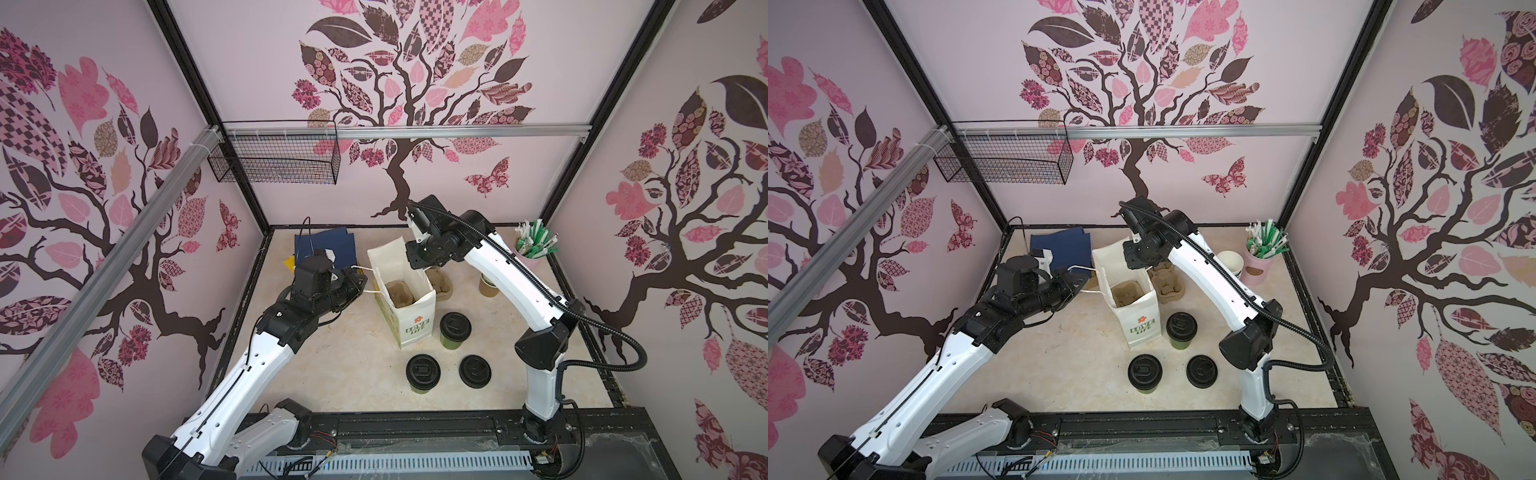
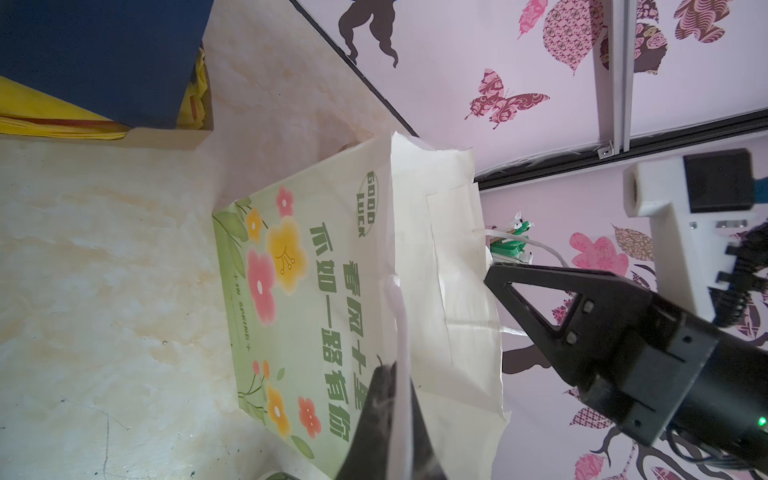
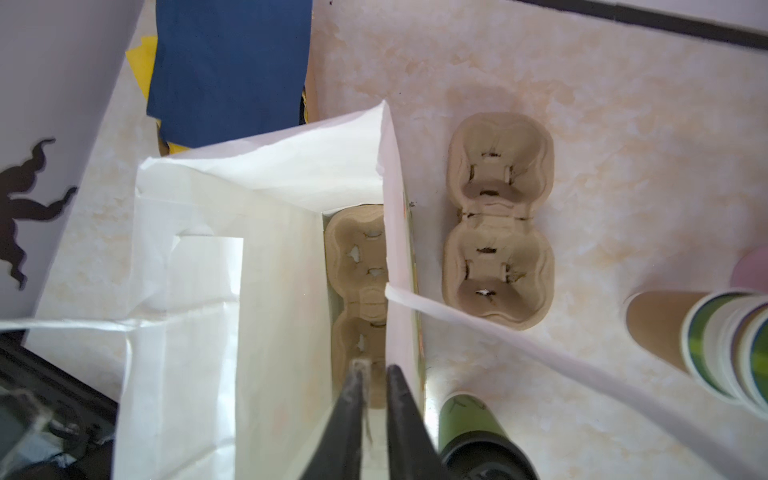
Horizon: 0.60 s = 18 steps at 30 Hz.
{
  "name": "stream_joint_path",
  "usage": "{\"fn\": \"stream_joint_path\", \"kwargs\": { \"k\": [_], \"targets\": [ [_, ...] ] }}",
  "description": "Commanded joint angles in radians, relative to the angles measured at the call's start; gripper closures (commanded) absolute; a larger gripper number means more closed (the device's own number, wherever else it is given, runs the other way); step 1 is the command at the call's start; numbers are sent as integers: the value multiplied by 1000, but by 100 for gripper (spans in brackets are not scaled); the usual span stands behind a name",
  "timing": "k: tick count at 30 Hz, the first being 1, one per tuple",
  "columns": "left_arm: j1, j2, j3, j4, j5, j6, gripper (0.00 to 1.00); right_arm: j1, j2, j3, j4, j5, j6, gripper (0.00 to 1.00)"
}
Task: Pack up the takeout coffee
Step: 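Move the right gripper toward the lidded green cups nearest the robot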
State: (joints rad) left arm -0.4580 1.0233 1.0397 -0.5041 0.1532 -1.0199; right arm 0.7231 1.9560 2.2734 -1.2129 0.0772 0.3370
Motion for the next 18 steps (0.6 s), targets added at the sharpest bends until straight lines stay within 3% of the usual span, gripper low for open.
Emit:
{"fn": "stream_joint_path", "kwargs": {
  "k": [1, 6, 9, 14, 18],
  "targets": [
    [5, 2, 36, -2, -17, 11, 97, 0, 12, 58, -40, -9, -6, 72],
    [4, 11, 27, 14, -15, 9, 79, 2, -35, 170, -78, -92, -23, 61],
    [6, 12, 26, 26, -12, 8, 75, 4, -104, 152, -76, -154, -41, 56],
    [7, 12, 25, 54, 6, 14, 70, 10, -281, -47, -61, -214, -68, 55],
    [8, 0, 15, 68, 11, 21, 66, 59, -409, -247, -95, -163, -75, 55]
  ]
}}
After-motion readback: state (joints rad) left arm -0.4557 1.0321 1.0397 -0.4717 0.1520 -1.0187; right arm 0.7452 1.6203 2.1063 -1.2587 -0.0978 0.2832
